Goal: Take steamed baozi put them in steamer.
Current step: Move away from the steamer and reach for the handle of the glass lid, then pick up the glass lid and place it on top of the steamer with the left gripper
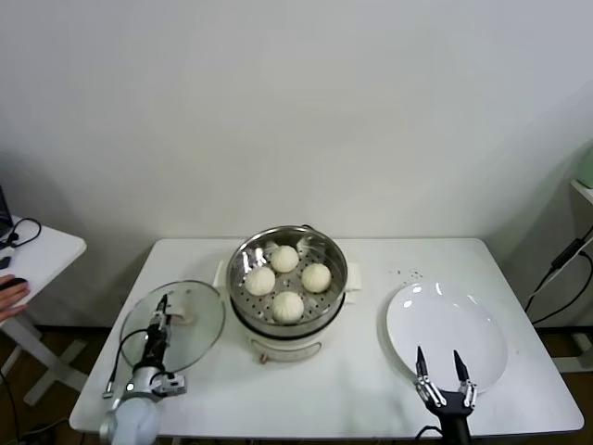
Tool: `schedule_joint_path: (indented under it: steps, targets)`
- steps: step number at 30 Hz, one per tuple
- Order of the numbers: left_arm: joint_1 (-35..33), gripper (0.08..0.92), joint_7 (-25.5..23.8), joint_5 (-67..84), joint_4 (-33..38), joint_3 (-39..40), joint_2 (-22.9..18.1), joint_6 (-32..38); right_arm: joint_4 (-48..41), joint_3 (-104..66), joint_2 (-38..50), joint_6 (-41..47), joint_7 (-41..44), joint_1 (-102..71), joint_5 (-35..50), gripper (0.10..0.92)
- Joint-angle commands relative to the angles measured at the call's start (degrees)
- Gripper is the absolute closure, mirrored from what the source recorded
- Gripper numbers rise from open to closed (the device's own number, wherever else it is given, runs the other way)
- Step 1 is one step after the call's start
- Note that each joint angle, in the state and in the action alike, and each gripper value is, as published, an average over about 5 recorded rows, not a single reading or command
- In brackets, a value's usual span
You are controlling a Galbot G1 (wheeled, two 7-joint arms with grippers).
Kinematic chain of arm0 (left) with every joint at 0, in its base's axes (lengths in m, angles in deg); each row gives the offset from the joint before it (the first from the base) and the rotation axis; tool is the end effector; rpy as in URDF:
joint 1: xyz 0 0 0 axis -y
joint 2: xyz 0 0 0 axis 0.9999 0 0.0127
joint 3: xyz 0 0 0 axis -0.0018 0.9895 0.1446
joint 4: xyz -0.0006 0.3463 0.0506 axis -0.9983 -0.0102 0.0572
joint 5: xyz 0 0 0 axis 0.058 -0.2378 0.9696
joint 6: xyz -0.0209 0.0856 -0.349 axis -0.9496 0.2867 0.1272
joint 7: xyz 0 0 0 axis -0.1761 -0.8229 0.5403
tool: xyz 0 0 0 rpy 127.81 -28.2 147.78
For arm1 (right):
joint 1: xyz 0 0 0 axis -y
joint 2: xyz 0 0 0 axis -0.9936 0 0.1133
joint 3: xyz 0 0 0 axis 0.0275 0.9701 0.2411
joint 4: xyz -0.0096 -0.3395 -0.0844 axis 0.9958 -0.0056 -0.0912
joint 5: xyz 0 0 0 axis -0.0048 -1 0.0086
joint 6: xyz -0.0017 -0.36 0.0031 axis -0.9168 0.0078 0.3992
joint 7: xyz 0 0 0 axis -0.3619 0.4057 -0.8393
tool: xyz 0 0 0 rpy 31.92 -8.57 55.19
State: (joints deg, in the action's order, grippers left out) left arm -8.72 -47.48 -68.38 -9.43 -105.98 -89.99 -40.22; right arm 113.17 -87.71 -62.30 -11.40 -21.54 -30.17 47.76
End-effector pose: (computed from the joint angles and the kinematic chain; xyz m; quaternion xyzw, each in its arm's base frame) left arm 0.2776 0.1352 -0.4706 0.0195 -0.6795 -0.7295 0.0757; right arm 0.1129 -0.0640 -0.4442 0.0067 0.9895 0.1294 0.0646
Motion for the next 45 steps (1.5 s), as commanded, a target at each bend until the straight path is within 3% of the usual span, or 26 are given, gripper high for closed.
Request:
schedule_joint_path:
  steps: [1,9,12,19,31,45]
  targets:
    - [0.2,0.589,0.1,0.0,-0.2,0.1,-0.1,0.3,0.0,-0.1,0.0,-0.2,-0.1,-0.1,0.0,0.203]
    - [-0.4,0.820,0.2,1.7,1.0,0.2,0.2,0.1,0.1,-0.1,0.0,-0.2,0.0,-0.1,-0.1,0.203]
    - [-0.8,0.860,0.0,3.0,2.4,0.3,0.3,-0.2,0.1,-0.1,0.0,-0.2,0.0,-0.1,-0.2,0.203]
    - [-2.7,0.860,-2.6,8.1,9.3,0.4,1.1,-2.1,0.2,-0.2,0.3,-0.1,0.0,-0.2,-0.3,0.203]
    - [-5.3,0.860,-13.1,18.1,23.2,1.7,6.1,-9.8,-1.1,0.4,0.4,0.0,-0.6,-0.2,-1.3,0.203]
    - [-3.6,0.860,-19.8,20.0,30.6,3.9,11.5,-17.5,-1.3,0.7,0.3,-0.3,-0.6,-0.5,-2.1,0.203]
